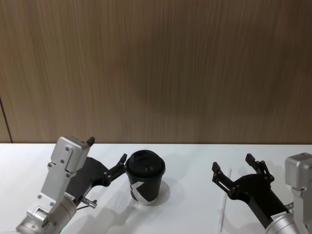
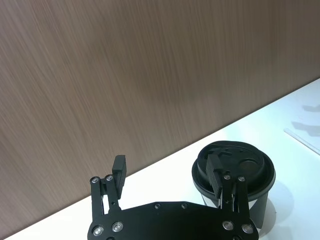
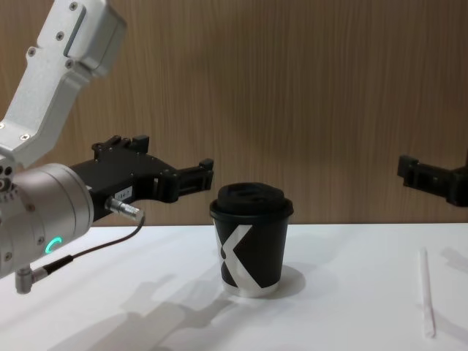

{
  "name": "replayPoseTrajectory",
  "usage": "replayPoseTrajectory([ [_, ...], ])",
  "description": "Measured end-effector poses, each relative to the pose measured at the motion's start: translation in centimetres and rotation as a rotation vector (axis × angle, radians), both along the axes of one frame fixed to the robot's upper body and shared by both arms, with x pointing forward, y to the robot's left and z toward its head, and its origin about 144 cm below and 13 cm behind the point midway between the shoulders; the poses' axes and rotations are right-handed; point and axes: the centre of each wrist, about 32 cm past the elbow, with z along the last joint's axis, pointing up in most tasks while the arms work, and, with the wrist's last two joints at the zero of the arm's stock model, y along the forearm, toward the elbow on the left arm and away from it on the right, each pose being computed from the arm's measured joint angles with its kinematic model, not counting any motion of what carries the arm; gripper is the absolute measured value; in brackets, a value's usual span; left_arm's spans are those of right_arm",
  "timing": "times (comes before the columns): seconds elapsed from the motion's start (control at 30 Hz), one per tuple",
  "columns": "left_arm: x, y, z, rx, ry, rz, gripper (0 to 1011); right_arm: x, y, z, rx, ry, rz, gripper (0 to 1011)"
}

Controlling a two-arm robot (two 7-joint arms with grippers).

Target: Pick up the straw with one hand, pass it to the other hand, and insert it into the cup.

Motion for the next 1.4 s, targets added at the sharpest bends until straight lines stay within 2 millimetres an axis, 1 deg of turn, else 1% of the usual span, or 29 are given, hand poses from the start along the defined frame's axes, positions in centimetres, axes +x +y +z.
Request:
replayPoseTrajectory([
  [1.4, 0.0, 0.0, 0.0, 0.0, 0.0, 0.0, 1003, -0.05, -0.01, -0.02, -0.002, 0.002, 0.0, 1001],
])
